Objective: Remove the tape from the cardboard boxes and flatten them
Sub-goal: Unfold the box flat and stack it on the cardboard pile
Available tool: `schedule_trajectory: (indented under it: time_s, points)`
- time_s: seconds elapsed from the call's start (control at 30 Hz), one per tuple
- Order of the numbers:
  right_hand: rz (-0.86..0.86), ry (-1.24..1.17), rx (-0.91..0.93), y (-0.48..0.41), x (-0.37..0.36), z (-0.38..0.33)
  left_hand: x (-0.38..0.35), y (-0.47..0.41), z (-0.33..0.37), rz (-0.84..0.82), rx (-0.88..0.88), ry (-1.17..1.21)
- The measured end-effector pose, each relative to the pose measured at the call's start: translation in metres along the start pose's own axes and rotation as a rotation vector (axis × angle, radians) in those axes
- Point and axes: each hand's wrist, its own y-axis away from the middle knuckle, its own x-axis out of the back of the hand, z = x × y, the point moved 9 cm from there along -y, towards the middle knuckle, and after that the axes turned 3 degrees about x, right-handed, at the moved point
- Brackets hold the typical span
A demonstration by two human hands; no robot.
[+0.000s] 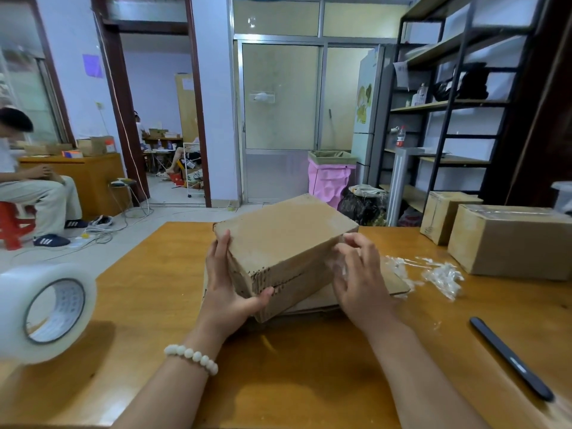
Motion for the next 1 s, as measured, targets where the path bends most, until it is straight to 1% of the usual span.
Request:
schedule_trajectory:
  time_s: [0.07,0.13,0.23,0.3,0.37,0.4,0.5,0.67,0.73,0.8,0.9,0.93,0.97,1.0]
  points:
    - [-0.069,-0.103,-0.026,0.003,-0.002,0.002,0.004,0.000,0.005,0.027,-0.039,-0.009]
    - [-0.073,-0.247,-0.083,0.002,0.004,0.003,0.006,0.000,0.011,0.040,-0.087,-0.008]
    - [0.034,-0.333,-0.107,0.002,0.020,0.000,0.010,0.000,0.015,0.084,-0.119,-0.015]
    - [0.161,-0.347,-0.122,0.002,0.030,0.003,0.012,0.000,0.018,0.103,-0.146,-0.071]
    - [0.272,-0.335,-0.148,0.002,0.036,0.011,0.012,0.001,0.024,0.106,-0.240,-0.154]
    - [0.292,-0.322,-0.163,0.001,0.036,0.016,0.011,0.002,0.029,0.103,-0.301,-0.194]
    - [0.260,-0.261,-0.156,-0.004,0.030,0.025,0.005,0.005,0.037,0.078,-0.418,-0.239]
    - [0.211,-0.090,-0.055,-0.006,0.033,0.026,0.003,0.003,0.032,0.051,-0.395,-0.238]
    - [0.239,-0.020,-0.022,-0.006,0.036,0.019,0.003,0.003,0.032,0.054,-0.389,-0.238]
    - [0.270,0.004,-0.038,-0.007,0.039,0.014,0.002,0.003,0.034,0.053,-0.400,-0.249]
    - [0.272,-0.064,-0.139,-0.007,0.038,0.020,0.000,0.005,0.037,0.045,-0.432,-0.273]
    - [0.302,-0.114,-0.227,-0.004,0.041,0.029,-0.001,0.005,0.038,0.039,-0.439,-0.277]
    - [0.358,-0.185,-0.372,0.002,0.046,0.044,0.000,0.005,0.037,0.036,-0.440,-0.276]
    - [0.426,-0.278,-0.556,0.012,0.052,0.062,0.001,0.005,0.037,0.041,-0.434,-0.264]
